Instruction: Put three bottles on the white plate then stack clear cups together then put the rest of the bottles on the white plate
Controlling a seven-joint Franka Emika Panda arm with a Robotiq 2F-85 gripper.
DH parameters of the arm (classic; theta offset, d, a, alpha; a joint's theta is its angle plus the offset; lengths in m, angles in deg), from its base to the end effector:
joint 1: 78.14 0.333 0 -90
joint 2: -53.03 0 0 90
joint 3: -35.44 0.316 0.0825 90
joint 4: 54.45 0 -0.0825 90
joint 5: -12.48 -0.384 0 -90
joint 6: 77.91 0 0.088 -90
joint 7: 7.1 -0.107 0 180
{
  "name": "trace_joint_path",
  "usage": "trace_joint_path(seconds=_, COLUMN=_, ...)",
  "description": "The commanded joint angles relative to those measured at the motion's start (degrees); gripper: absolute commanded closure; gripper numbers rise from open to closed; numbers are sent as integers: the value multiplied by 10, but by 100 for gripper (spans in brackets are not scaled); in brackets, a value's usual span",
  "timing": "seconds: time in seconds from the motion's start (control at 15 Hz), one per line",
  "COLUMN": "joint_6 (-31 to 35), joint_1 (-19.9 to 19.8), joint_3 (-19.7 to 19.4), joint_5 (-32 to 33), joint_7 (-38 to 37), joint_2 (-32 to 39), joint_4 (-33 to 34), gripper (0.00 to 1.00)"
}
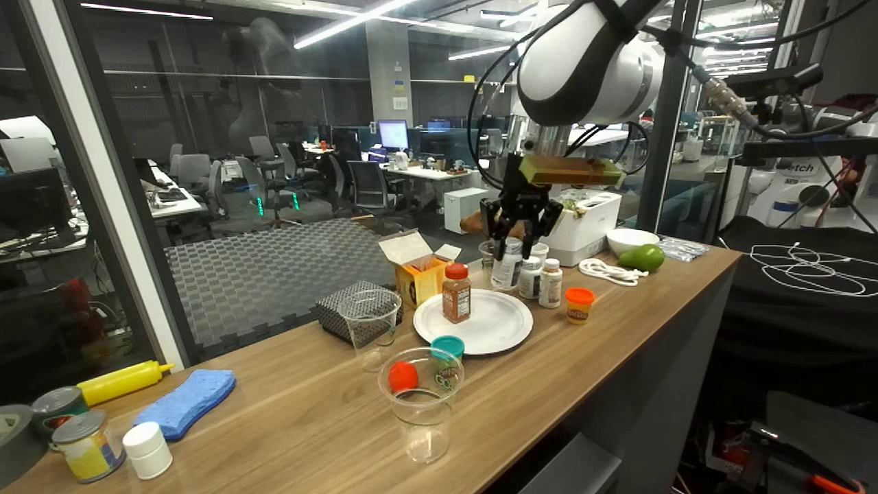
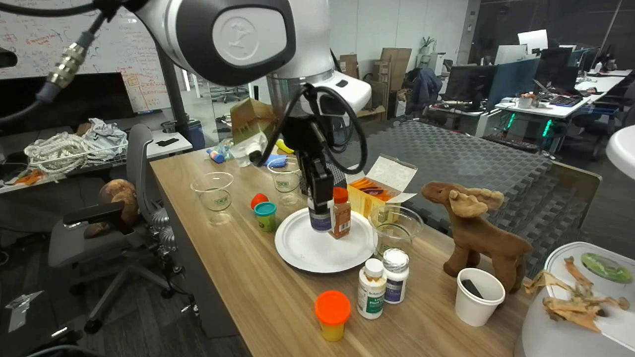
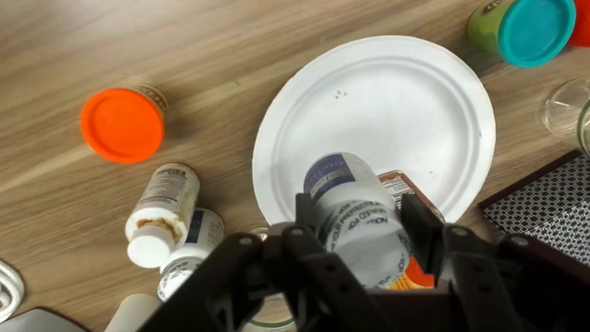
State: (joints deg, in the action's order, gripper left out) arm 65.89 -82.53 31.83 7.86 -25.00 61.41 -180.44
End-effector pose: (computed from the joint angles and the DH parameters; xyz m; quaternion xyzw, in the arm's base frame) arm 0.5587 -0.0788 0.3331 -0.9639 0.2522 -0.0802 0.0289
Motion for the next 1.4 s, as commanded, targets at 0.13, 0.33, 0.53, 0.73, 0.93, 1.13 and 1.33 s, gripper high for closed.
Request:
trace_joint_path(seconds=0.13, joint_6=-1, joint_1=-10, joint_3=-4, joint_5=-58, joint_7=37, joint_2=72, joint_4=71, gripper=74)
trace_joint_path(seconds=0.33, joint_6=-5, joint_1=-12, joint_3=-5, joint_5=-56, joint_7=33, joint_2=106, joint_4=98, gripper=74)
trace_joint_path(seconds=0.53, joint_6=-12, joint_1=-15, joint_3=-4, joint_5=-58, joint_7=33, joint_2=136, joint_4=127, gripper=74)
trace_joint_path(seconds=0.73, joint_6=-17, joint_1=-15, joint_3=-4, joint_5=-55, joint_7=30, joint_2=158, joint_4=150, gripper=74)
trace_joint_path(seconds=0.93, joint_6=-24, joint_1=-16, joint_3=-2, joint_5=-58, joint_7=33, joint_2=177, joint_4=168, gripper=74)
trace_joint_path(seconds=1.13, joint_6=-31, joint_1=-16, joint_3=-1, joint_5=-58, joint_7=34, joint_2=189, joint_4=176, gripper=74)
trace_joint_path(seconds=1.33, joint_6=-32, joint_1=-16, joint_3=1, joint_5=-59, joint_7=35, joint_2=187, joint_4=174, gripper=24)
